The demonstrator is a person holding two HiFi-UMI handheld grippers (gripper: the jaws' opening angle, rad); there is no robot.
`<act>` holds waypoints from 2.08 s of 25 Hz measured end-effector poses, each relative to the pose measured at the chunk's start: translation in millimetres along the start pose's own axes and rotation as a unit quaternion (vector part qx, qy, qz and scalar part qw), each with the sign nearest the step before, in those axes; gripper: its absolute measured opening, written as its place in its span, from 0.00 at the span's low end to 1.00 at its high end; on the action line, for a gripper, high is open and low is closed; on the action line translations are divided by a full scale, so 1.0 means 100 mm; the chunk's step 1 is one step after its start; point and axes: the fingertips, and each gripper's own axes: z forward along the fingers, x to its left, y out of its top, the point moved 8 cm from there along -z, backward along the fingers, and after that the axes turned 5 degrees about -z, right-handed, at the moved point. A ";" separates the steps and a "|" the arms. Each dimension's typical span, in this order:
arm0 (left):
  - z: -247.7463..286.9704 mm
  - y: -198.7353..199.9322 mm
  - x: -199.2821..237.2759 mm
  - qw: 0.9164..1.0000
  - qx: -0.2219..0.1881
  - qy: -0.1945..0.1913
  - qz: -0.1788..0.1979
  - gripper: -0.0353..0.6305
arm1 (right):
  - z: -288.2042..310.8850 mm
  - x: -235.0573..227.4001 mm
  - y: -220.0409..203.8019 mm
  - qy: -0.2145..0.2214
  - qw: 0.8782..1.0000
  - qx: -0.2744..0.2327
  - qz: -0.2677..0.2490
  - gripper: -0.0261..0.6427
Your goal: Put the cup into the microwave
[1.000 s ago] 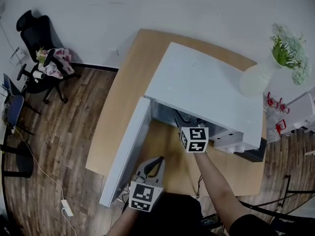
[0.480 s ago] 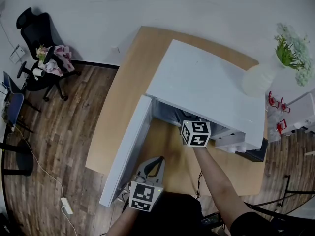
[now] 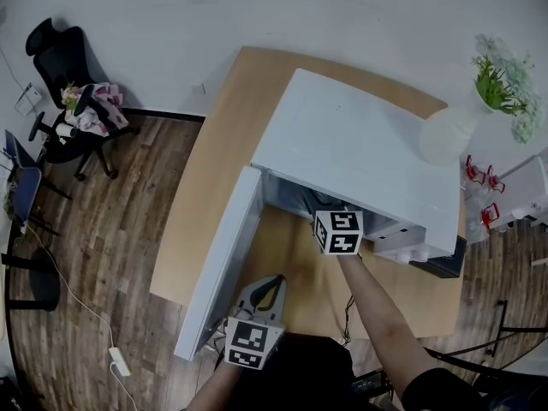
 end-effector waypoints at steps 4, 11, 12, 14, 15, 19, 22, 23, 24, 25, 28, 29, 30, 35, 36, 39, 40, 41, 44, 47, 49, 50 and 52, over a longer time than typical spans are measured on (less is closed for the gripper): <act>-0.01 -0.03 -0.01 1.000 0.002 -0.003 0.000 0.06 | -0.04 0.01 0.00 -0.003 1.000 -0.003 -0.005 0.65; -0.03 -0.05 -0.07 1.000 0.003 -0.010 0.007 0.06 | -0.18 0.01 -0.03 -0.007 1.000 -0.005 -0.004 0.65; -0.03 -0.05 -0.07 1.000 0.003 -0.011 0.008 0.06 | -0.20 0.02 -0.04 -0.008 1.000 -0.005 -0.005 0.65; -0.05 -0.06 -0.08 1.000 0.003 -0.013 0.009 0.06 | -0.24 0.04 -0.05 -0.008 1.000 -0.004 -0.007 0.65; -0.06 -0.06 -0.09 1.000 0.003 -0.014 0.009 0.06 | -0.27 0.05 -0.05 -0.008 1.000 -0.003 -0.008 0.65; -0.10 -0.08 -0.11 1.000 0.003 -0.018 0.013 0.06 | -0.38 0.11 -0.09 -0.007 1.000 -0.003 -0.006 0.65; -0.13 -0.11 -0.14 1.000 0.005 -0.021 0.015 0.06 | -0.46 0.14 -0.12 -0.006 1.000 -0.002 -0.003 0.65; -0.14 -0.11 -0.15 1.000 0.005 -0.022 0.016 0.06 | -0.50 0.15 -0.13 -0.005 1.000 -0.001 -0.003 0.65; -0.15 -0.12 -0.16 1.000 0.006 -0.023 0.016 0.06 | -0.53 0.16 -0.13 -0.004 1.000 0.000 -0.003 0.65; -0.16 -0.13 -0.16 1.000 0.006 -0.024 0.017 0.06 | -0.57 0.18 -0.14 -0.003 1.000 0.000 -0.002 0.65; -0.19 -0.15 -0.17 0.999 0.005 -0.026 0.019 0.06 | -0.69 0.21 -0.15 -0.002 1.000 0.003 0.005 0.65; -0.20 -0.15 -0.18 0.999 0.006 -0.027 0.019 0.06 | -0.73 0.21 -0.14 -0.002 1.000 0.003 0.008 0.65; -0.21 -0.16 -0.18 0.999 0.006 -0.028 0.020 0.06 | -0.77 0.22 -0.14 -0.002 1.000 0.003 0.010 0.65; -0.19 -0.13 -0.22 0.999 0.002 -0.038 0.026 0.06 | -0.98 0.27 -0.09 0.010 1.000 -0.001 0.026 0.65; -0.18 -0.12 -0.23 0.999 0.001 -0.041 0.027 0.06 | -1.02 0.27 -0.09 0.013 0.999 0.000 0.033 0.65; -0.15 -0.09 -0.25 0.998 -0.001 -0.047 0.031 0.06 | -1.16 0.27 -0.13 0.027 0.998 0.012 0.053 0.65; -0.14 -0.09 -0.25 0.998 -0.001 -0.049 0.032 0.06 | -1.21 0.28 -0.15 0.032 0.998 0.017 0.058 0.65; -0.13 -0.08 -0.25 0.998 -0.001 -0.050 0.033 0.06 | -1.26 0.28 -0.17 0.035 0.997 0.021 0.062 0.65; -0.09 -0.07 -0.25 0.998 0.001 -0.056 0.033 0.06 | -1.42 0.26 -0.21 0.032 0.996 0.021 0.076 0.65; -0.06 -0.05 -0.25 0.998 0.002 -0.062 0.030 0.06 | -1.59 0.21 -0.25 0.022 0.995 0.021 0.092 0.65; -0.03 -0.03 -0.24 0.997 0.002 -0.064 0.030 0.06 | -1.71 0.18 -0.27 0.013 0.994 0.021 0.103 0.65; -0.02 -0.03 -0.24 0.997 0.003 -0.066 0.031 0.06 | -1.76 0.16 -0.28 0.006 0.994 0.021 0.109 0.65; 0.02 -0.01 -0.23 0.997 0.003 -0.071 0.027 0.06 | -1.84 0.12 -0.31 -0.006 0.992 0.021 0.122 0.65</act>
